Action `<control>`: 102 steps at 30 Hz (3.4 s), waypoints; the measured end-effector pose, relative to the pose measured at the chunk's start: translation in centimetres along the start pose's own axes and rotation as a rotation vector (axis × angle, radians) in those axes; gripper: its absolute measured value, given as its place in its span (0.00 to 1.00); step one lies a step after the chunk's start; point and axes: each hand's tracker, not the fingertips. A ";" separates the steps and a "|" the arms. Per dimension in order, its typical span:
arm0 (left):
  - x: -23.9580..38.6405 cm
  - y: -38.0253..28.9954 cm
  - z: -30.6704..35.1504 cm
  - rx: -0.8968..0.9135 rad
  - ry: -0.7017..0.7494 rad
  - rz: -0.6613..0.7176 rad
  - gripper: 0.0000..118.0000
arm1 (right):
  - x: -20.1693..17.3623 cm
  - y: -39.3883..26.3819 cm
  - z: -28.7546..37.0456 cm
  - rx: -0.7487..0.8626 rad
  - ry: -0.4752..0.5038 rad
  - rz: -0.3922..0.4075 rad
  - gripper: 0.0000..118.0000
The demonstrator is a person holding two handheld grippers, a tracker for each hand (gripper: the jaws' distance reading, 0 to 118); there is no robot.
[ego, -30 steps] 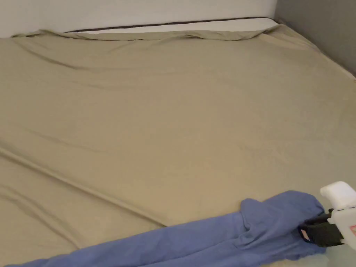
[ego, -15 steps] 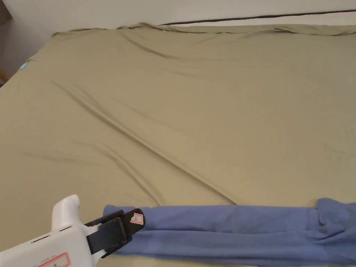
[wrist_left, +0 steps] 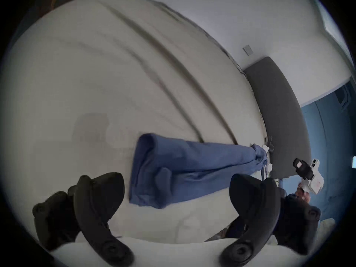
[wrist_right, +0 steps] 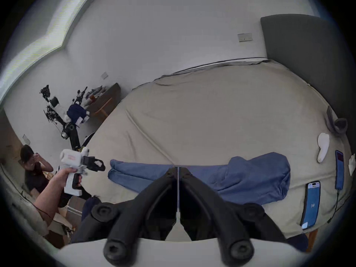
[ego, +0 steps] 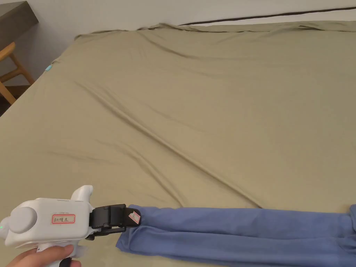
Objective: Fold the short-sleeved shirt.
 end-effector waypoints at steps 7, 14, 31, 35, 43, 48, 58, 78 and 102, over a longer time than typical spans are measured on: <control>-2.0 -0.7 -5.1 -0.025 -0.170 0.103 1.00 | 0.3 -0.7 -1.6 -0.087 0.089 -0.018 0.03; 0.3 0.0 -5.9 0.019 -0.152 -0.105 1.00 | 0.5 -0.5 -1.8 -0.081 0.163 -0.085 0.03; 22.7 -2.2 -9.7 0.091 -0.364 0.026 0.10 | 3.7 -0.2 0.5 0.003 0.097 -0.176 0.03; 26.0 -2.5 -18.8 -0.031 -0.261 0.027 0.10 | 4.9 -0.5 1.1 0.001 0.086 -0.212 0.03; 27.6 -4.9 -23.8 0.014 -0.370 0.098 0.98 | 7.4 -1.0 1.4 -0.011 0.055 -0.212 0.03; 26.3 -3.5 -15.4 0.195 -0.460 0.097 1.00 | 8.5 -0.7 1.7 0.021 0.082 -0.233 0.03; 28.2 -8.1 -22.7 -0.082 -0.114 -0.177 0.02 | 8.9 -1.4 1.3 0.010 0.107 -0.266 0.03; 26.0 -4.8 -16.9 0.007 -0.352 -0.162 0.95 | 7.2 -0.8 1.0 -0.005 0.153 -0.236 0.03; 18.4 -4.9 -20.3 -0.048 -0.183 0.094 0.09 | 4.7 -0.2 1.2 -0.031 0.166 -0.215 0.03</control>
